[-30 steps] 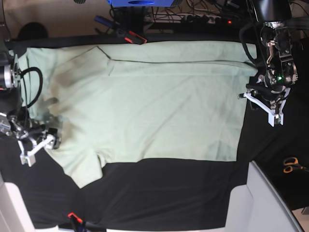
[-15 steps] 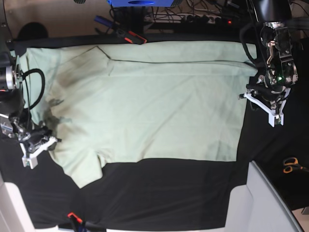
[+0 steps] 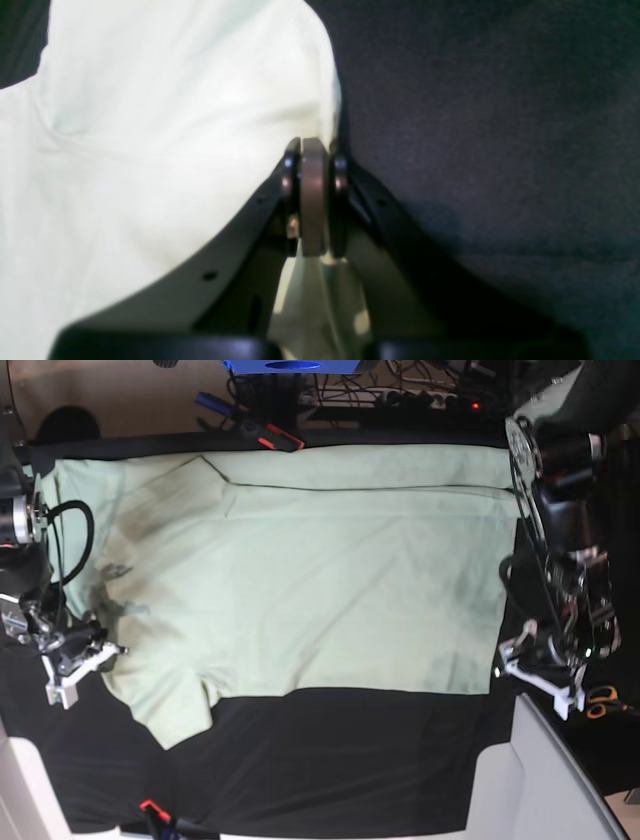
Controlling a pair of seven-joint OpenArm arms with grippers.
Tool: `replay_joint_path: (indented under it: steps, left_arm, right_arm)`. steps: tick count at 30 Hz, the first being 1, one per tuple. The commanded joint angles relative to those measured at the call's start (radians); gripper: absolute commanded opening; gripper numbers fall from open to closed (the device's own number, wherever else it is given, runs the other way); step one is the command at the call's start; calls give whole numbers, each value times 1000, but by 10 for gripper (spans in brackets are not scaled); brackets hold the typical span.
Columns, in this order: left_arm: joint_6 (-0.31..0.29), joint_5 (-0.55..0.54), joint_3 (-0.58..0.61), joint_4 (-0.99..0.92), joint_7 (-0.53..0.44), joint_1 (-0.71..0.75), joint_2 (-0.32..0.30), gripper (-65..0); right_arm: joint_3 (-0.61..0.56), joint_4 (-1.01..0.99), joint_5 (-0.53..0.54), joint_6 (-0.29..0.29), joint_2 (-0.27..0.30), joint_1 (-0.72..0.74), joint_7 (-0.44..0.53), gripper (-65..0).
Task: Fold the T-shirt properly
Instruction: 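Move both grippers to the hem-side corners of the shirt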
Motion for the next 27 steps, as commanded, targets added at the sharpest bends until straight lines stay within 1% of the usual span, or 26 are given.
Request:
replay_joint_path:
  steps: [1, 3, 7, 9, 11, 12, 15, 18, 21, 27]
  left_arm:
    - [-1, -4, 1, -58, -31, -62, -9, -233]
    - [-1, -2, 12, -201, -99, -130, -9, -233]
    - [-1, 25, 158, -472, -272, -235, -14, -232]
    - [-1, 24, 208, -612, -375, -288, -12, -232]
    - [-1, 5, 216, -724, -453, -329, -12, -232]
    - [-1, 4, 219, -753, -476, -341, -12, -232]
    - [-1, 11, 224, -759, -490, -346, -14, -228]
    - [-1, 11, 224, -759, -490, -343, -8, -195]
    - [-2, 11, 227, -759, -492, -327, 21, -197]
    - [-2, 11, 225, -758, -493, -297, 44, -202]
  right_arm:
    - [-1, 13, 9, 7, 15, 32, 24, -650]
    - [-1, 13, 9, 7, 15, 32, 20, -650]
    - [-1, 47, 9, 8, 21, 10, 18, -650]
    - [-1, 88, 9, 8, 35, -13, 17, -650]
    - [-1, 111, 9, 8, 41, -31, 17, -650]
    - [-1, 114, 9, 8, 41, -36, 17, -650]
    - [-1, 114, 9, 8, 43, -36, 17, -650]
    - [-1, 114, 9, 8, 43, -36, 17, -650]
    - [-1, 114, 9, 8, 41, -36, 17, -650]
    - [-1, 114, 9, 8, 41, -36, 17, -650]
